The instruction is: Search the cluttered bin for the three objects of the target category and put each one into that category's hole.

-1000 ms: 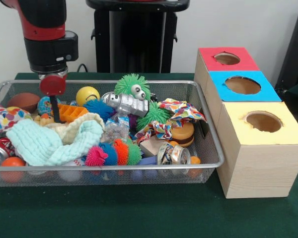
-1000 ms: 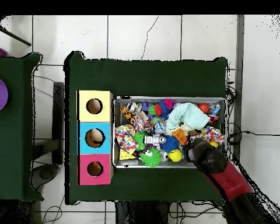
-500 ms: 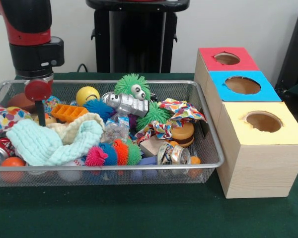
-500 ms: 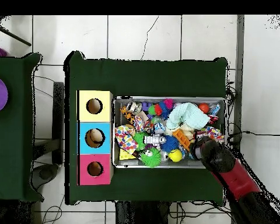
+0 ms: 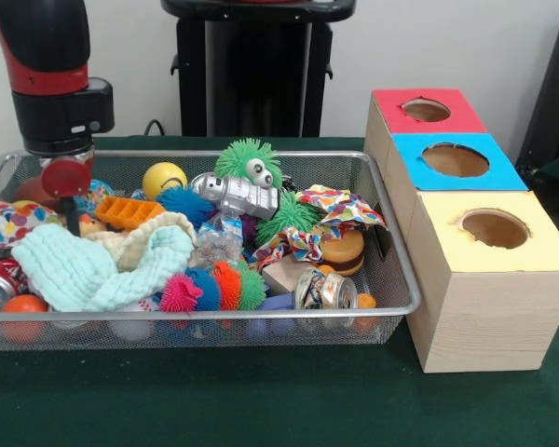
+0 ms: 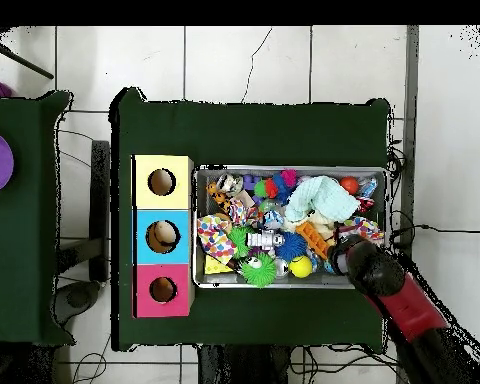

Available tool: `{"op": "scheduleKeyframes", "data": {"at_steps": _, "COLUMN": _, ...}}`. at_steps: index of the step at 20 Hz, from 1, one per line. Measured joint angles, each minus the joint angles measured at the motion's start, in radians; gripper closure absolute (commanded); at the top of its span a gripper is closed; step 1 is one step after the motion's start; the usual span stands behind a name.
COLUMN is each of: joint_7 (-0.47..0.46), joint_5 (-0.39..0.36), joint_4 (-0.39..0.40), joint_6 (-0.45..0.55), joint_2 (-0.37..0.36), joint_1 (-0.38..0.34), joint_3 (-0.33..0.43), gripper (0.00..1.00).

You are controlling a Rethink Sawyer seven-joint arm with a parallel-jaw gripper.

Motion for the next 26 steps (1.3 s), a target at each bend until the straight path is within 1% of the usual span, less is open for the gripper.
{"op": "scheduleKeyframes", "data": {"at_steps": 14, "joint_7": 0.0, "joint_5": -0.004, "joint_4": -0.016, "joint_6": -0.038, "joint_2": 0.024, "joint_1": -0.001, "joint_3": 0.017, "gripper": 0.0}}
{"op": "scheduleKeyframes", "data": {"at_steps": 15, "joint_7": 0.0, "joint_5": -0.004, "joint_4": -0.023, "joint_6": -0.041, "joint_2": 0.035, "joint_1": -0.002, "joint_3": 0.018, "gripper": 1.0}}
{"op": "scheduleKeyframes", "data": {"at_steps": 19, "joint_7": 0.0, "joint_5": -0.004, "joint_4": -0.027, "joint_6": -0.044, "joint_2": 0.043, "joint_1": 0.006, "joint_3": 0.013, "gripper": 1.0}}
{"op": "scheduleKeyframes", "data": {"at_steps": 21, "joint_7": 0.0, "joint_5": -0.003, "joint_4": -0.034, "joint_6": -0.046, "joint_2": 0.051, "joint_1": 0.029, "joint_3": 0.009, "gripper": 1.0}}
{"op": "scheduleKeyframes", "data": {"at_steps": 26, "joint_7": 0.0, "joint_5": -0.003, "joint_4": -0.036, "joint_6": -0.046, "joint_2": 0.051, "joint_1": 0.059, "joint_3": 0.01, "gripper": 1.0}}
